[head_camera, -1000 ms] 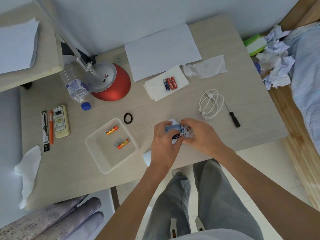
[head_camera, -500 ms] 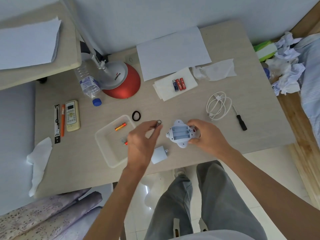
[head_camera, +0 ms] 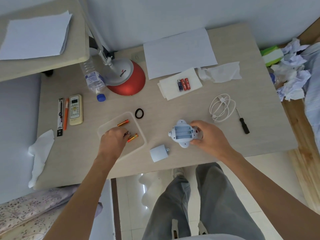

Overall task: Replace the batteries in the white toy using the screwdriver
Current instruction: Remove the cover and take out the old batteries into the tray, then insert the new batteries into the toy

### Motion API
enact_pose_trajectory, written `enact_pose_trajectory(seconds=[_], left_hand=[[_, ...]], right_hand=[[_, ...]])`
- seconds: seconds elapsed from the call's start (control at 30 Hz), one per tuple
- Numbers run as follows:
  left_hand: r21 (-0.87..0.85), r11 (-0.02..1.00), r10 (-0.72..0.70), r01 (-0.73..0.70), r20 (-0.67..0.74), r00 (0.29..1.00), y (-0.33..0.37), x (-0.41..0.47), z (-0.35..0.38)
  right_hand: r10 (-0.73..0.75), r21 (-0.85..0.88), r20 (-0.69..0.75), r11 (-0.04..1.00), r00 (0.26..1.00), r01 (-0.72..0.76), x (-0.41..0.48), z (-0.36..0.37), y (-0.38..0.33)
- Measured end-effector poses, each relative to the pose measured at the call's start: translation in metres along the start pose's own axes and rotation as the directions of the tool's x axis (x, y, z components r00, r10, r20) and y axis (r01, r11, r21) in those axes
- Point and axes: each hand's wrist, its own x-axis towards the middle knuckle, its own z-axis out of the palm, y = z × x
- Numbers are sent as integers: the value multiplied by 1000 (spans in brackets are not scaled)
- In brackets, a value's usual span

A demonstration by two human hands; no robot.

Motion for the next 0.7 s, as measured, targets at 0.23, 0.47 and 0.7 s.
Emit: enact_pose_trajectory(seconds=[0.23, 0.47, 0.7], left_hand=[[-6, 1000, -17, 17, 73, 997, 6, 7, -6], [-108, 986, 99, -124, -210, 973, 62, 14, -54], [-249, 925, 250, -286, -165, 954, 155, 105, -56]], right_hand=[[11, 15, -7, 1000, 1000, -11, -3, -3, -4], [1, 4, 3, 1000, 1000, -1, -6, -4, -7], [-5, -7, -14, 1000, 1000, 5, -6, 2, -6]])
